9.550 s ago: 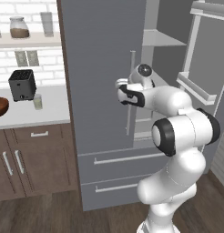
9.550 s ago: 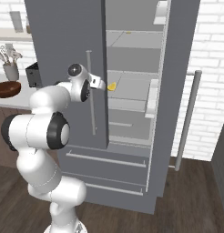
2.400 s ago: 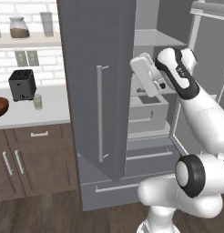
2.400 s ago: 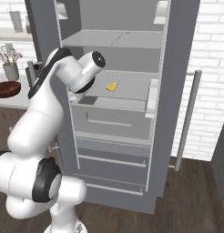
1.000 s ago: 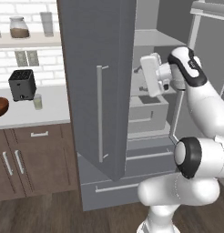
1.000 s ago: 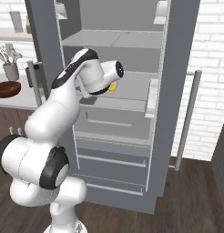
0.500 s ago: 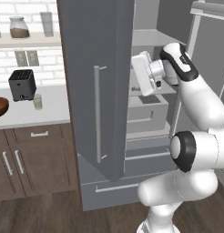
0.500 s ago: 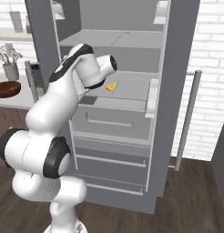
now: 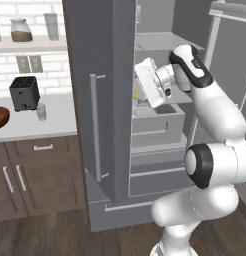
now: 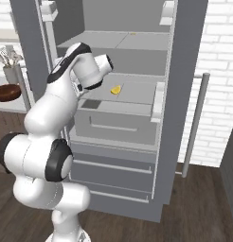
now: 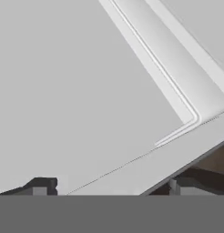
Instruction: Grab a lemon wedge from the fridge and one ice cube from the ice bowl, and put them in the glass of lemonade.
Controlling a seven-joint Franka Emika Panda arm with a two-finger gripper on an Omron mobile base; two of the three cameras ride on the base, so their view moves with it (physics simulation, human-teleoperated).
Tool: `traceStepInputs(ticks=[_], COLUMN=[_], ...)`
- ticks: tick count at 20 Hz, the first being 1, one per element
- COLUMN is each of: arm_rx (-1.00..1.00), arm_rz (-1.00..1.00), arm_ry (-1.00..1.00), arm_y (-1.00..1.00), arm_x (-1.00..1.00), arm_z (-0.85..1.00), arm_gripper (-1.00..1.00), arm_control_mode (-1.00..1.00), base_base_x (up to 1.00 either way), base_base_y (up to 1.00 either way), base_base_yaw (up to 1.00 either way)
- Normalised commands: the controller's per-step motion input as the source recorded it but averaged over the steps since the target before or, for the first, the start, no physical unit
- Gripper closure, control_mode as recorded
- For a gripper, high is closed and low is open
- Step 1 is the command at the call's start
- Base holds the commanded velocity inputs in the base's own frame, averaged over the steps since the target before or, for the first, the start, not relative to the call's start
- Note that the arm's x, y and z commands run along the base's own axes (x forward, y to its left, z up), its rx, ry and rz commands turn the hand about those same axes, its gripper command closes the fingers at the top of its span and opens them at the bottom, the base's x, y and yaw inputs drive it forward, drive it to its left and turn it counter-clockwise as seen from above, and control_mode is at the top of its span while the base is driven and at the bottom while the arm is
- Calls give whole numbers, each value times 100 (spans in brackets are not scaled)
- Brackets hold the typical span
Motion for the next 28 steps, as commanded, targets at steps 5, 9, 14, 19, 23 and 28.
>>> traceStepInputs(ticks=[5,9,14,19,23,28], arm_rx=[0,0,0,0,0,0], arm_rz=[9,4,1,0,0,0], arm_ry=[5,0,3,3,1,0], arm_y=[46,49,56,51,48,11], arm_x=[-34,-42,-34,-34,-18,-16], arm_z=[0,12,25,13,5,11], arm_gripper=[-100,-100,-100,-100,-100,-100], arm_control_mode=[-100,-100,-100,-100,-100,-100], base_base_x=[0,0,0,0,0,0], base_base_y=[0,0,0,0,0,0], base_base_yaw=[0,0,0,0,0,0])
